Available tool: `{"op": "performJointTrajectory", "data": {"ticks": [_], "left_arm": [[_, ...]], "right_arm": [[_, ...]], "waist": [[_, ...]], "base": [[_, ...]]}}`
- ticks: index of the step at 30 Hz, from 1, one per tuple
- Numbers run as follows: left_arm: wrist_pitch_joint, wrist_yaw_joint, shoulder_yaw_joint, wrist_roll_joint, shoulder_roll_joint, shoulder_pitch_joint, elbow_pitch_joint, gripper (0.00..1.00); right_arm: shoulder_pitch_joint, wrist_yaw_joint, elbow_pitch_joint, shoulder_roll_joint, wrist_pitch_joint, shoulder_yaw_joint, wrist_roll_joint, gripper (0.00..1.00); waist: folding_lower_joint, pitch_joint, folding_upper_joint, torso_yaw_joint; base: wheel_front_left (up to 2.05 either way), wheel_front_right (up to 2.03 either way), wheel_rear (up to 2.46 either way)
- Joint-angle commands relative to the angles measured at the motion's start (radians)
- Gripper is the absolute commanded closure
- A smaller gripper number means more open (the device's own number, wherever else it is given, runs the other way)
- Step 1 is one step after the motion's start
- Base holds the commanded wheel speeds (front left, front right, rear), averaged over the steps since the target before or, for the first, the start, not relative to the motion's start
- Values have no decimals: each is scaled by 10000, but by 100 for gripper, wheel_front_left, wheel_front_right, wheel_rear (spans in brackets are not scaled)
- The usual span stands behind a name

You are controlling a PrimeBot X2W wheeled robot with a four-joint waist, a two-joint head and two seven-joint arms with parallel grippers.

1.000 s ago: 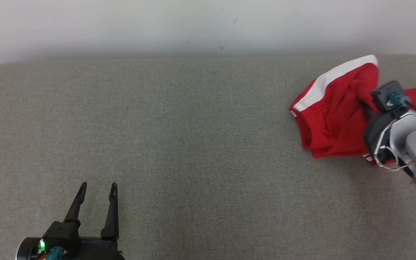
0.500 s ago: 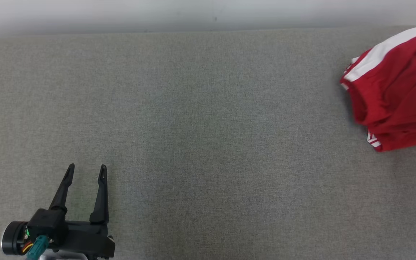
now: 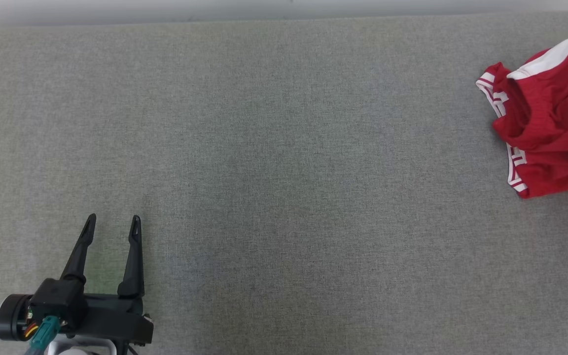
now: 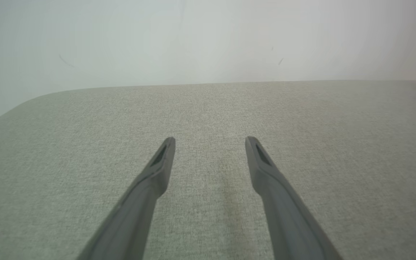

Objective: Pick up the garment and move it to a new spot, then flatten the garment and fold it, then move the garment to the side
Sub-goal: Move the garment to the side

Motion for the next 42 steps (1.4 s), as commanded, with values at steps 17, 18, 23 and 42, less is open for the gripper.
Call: {"op": "performJointTrajectory", "data": {"ticks": [17,18,23,42], "left_arm": [[-32,15,523,222,-300,874,196,0],[-32,15,569,224,-327,979,204,0],[-32,17,841,343,-422,1398,143,0],[-32,17,900,531,-505,1876,267,0]], "right_arm": [[-280,-29,1711,1410,-2958,-1477,242,0],[-134,-29,1780,1625,-3257,-1636,303,0],[359,-29,1433,2320,-3703,-3079,386,0],[9137,-29,-6345,6432,-3687,-12400,-5652,0]], "waist": [[-1,-1734,-1,-52],[-1,-1856,-1,-67],[-1,-2335,-1,-92],[-1,-3281,-1,472]], "base": [[0,0,0],[0,0,0],[0,0,0],[0,0,0]]}}
